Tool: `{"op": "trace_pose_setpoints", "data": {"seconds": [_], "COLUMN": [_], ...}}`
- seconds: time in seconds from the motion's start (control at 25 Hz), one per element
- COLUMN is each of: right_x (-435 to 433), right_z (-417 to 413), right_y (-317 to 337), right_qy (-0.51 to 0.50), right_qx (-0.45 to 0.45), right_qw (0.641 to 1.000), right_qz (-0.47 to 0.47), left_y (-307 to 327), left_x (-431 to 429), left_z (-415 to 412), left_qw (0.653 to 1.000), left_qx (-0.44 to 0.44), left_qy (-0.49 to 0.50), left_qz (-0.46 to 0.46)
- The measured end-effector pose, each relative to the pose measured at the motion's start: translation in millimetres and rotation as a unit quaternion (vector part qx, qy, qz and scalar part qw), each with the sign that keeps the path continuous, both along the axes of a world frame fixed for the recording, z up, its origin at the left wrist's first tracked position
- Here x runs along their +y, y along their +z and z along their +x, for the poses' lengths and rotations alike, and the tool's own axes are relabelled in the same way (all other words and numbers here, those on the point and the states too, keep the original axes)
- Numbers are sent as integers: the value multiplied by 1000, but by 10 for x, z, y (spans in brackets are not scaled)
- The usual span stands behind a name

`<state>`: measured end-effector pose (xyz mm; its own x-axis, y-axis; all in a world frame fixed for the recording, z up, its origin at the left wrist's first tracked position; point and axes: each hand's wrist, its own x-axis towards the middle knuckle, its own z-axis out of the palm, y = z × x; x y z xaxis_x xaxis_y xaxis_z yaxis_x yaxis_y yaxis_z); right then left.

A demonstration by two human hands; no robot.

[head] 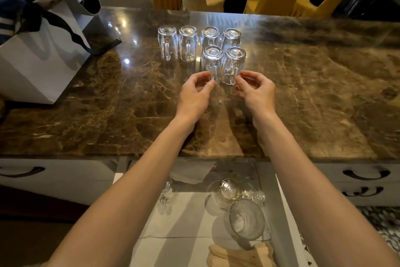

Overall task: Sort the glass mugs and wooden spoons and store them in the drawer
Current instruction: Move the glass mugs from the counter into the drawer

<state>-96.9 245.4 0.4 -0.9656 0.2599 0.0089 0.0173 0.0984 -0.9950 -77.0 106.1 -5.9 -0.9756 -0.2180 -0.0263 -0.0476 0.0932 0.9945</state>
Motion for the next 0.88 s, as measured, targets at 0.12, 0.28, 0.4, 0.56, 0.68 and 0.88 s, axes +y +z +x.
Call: {"op": "trace_pose_setpoints", "data": {"seconds": [0.12,0.28,0.4,0.56,0.68,0.88], "right_x": [6,-24,-23,-31,-76,-121], "right_z": [-99,-187,-255,-277,-289,-281], "right_y": [-29,-22,10,-29,-56,-75], "right_qy": [-16,3,3,-3,-20,-32], "right_qx": [-6,-12,-19,-18,-6,0], "right_qw": [1000,999,998,995,991,982], "right_qz": [23,51,62,98,134,185], "left_y": [-37,-36,-13,-36,-46,-96], "left_x": [59,80,124,176,192,213], "left_z": [-140,-303,-404,-440,-468,-454], "left_qw": [1000,999,999,991,980,975], "left_qx": [-11,0,0,30,68,87], "left_qy": [-14,-28,-28,-8,20,53], "left_qz": [-16,-36,-46,-132,-184,-199]}}
